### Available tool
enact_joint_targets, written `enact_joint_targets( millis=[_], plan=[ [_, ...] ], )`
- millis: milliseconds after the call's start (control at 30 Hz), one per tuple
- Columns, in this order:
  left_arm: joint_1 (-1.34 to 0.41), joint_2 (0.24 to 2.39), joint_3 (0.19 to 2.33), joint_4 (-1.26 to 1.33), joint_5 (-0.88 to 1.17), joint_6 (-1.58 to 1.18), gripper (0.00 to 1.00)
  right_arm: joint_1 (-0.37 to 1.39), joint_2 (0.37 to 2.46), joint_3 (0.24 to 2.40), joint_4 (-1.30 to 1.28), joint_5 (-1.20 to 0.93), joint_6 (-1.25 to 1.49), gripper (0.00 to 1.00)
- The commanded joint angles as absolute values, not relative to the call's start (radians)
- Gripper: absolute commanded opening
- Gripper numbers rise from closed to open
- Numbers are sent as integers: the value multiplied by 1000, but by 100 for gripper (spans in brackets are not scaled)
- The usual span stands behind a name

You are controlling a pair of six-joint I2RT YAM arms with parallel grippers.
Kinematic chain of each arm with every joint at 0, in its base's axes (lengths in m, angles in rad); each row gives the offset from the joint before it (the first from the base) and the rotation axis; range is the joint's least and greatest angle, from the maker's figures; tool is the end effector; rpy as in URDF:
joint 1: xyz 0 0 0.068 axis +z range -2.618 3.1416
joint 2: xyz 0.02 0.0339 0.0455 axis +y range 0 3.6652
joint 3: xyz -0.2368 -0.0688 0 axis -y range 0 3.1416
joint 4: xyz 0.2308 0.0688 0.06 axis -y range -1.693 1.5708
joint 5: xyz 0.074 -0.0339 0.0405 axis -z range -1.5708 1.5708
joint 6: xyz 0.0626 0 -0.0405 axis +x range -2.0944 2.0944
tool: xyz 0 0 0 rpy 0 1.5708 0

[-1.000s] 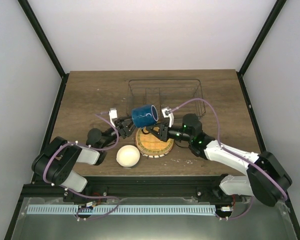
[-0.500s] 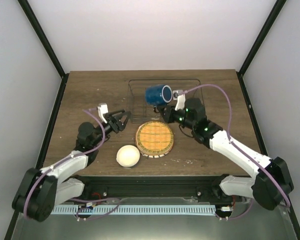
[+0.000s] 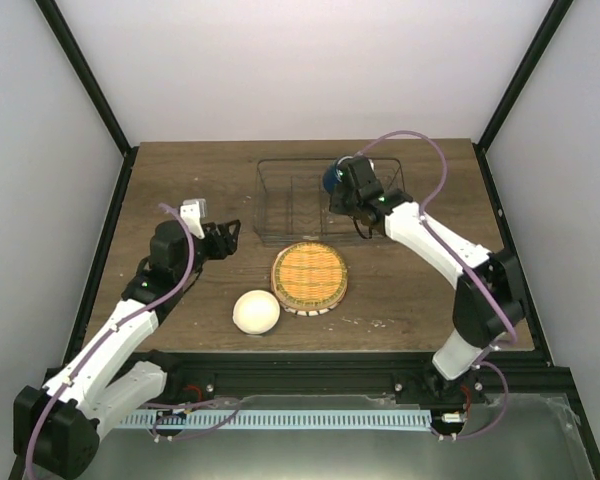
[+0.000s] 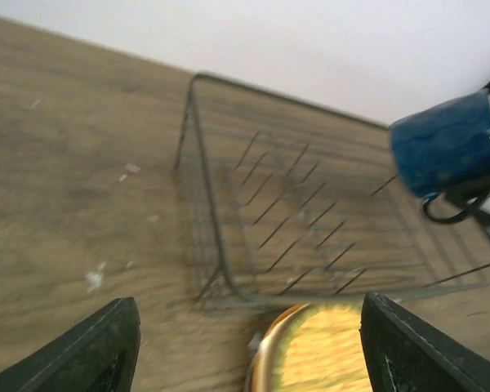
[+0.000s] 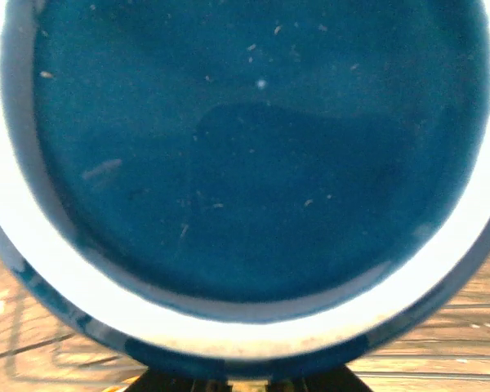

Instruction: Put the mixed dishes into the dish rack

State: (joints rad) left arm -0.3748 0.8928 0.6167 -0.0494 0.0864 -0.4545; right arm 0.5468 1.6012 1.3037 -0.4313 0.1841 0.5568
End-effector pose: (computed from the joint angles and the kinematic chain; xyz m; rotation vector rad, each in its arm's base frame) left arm 0.2205 -0.0926 0.2491 -0.0172 1.9474 -0.6400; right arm 0.3191 0.1808 0.2496 0.1070 2.3088 0.3605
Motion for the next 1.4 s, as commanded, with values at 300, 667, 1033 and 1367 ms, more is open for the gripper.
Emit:
enact_joint_targets(
  millis=[300,667,1033,1367],
  plan=[
    [-374,868,619,-229,-3,-393,75,455,1840,1613,-688,451,542,1],
    [-374,912,623,-213,13,-387,75,387,1919,1624,-686,437,540,1],
    [-374,945,636,-214,22,-373,75,372,1982,1644,-676,402,540,1],
    [-374,951,648,-251,12,-353,75,344,2021,1649,-643,384,513,1]
  ],
)
